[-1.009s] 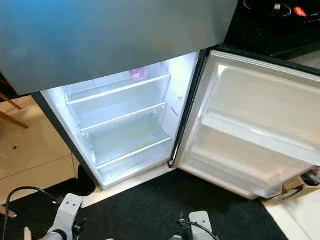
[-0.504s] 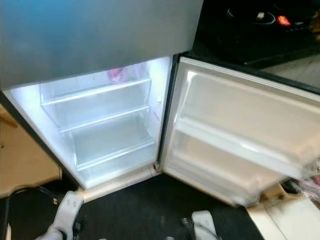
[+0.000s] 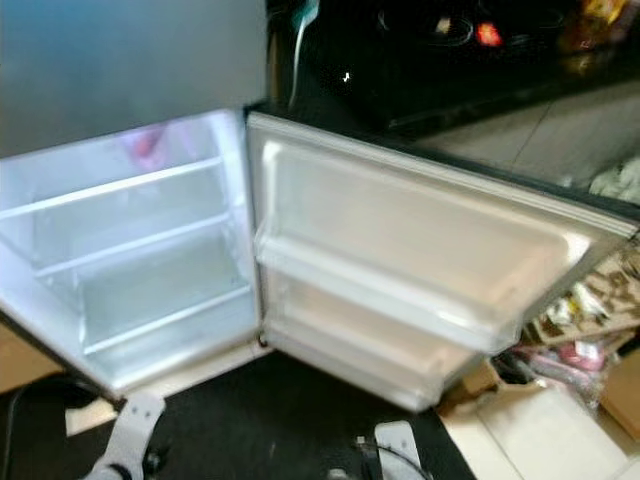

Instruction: Restocking fridge

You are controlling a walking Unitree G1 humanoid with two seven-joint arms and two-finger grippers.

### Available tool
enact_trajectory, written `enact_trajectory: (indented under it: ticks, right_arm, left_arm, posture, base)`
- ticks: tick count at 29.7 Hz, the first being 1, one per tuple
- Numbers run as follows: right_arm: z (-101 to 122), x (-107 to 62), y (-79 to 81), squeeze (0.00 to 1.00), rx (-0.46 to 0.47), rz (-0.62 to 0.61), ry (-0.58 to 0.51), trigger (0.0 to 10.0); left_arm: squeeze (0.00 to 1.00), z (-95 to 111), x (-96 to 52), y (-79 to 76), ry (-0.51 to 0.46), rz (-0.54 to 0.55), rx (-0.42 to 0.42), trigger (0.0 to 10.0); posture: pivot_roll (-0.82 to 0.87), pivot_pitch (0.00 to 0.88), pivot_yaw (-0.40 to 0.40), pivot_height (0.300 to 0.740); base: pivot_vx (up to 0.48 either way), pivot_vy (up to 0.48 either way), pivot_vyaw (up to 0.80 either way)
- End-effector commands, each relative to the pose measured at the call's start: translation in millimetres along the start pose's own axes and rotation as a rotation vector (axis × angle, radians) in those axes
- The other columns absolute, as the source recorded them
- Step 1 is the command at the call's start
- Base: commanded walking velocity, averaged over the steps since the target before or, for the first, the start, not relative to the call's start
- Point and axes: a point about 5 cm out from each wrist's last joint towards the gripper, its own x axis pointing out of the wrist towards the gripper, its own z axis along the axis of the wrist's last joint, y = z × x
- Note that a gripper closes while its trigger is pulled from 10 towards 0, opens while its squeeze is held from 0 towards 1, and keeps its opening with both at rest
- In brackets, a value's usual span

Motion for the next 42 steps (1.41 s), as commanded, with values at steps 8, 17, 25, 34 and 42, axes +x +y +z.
enact_trajectory:
  ticks: [8, 17, 25, 34, 42]
  right_arm:
    - [-11.3, -4.5, -0.6, 0.0, 0.004, -0.003, 0.036, 10.0]
    - [-11.9, -4.9, -0.6, 0.0, 0.005, -0.004, 0.036, 10.0]
    - [-12.4, -5.0, -0.7, 0.0, 0.006, -0.004, 0.038, 10.0]
    - [-12.4, -5.0, -0.6, 0.0, 0.007, -0.004, 0.039, 10.0]
    - [-12.4, -5.0, -0.5, 0.0, 0.008, -0.004, 0.039, 10.0]
  left_arm:
    - [0.0, -14.1, -5.5, 0.4, 0.038, 0.002, -0.029, 10.0]
    - [0.0, -13.5, -5.5, 1.1, 0.033, 0.003, -0.032, 10.0]
    - [0.0, -13.4, -5.5, 0.9, 0.032, 0.004, -0.038, 10.0]
    - [0.0, -14.0, -5.4, 0.1, 0.039, 0.002, -0.03, 10.0]
    - [0.0, -14.4, -5.4, -0.3, 0.04, 0.003, -0.03, 10.0]
  posture:
    - [-0.08, 0.15, 0.005, 0.727]
    - [-0.08, 0.151, 0.003, 0.727]
    - [-0.08, 0.151, 0.003, 0.727]
    - [-0.08, 0.152, 0.002, 0.727]
    - [-0.08, 0.153, 0.003, 0.727]
  base:
    - [0.0, 0.0, 0.0]
    - [0.0, 0.0, 0.0]
    - [0.0, 0.0, 0.0]
    - [-0.15, 0.0, 0.0]
    - [-0.297, 0.0, 0.0]
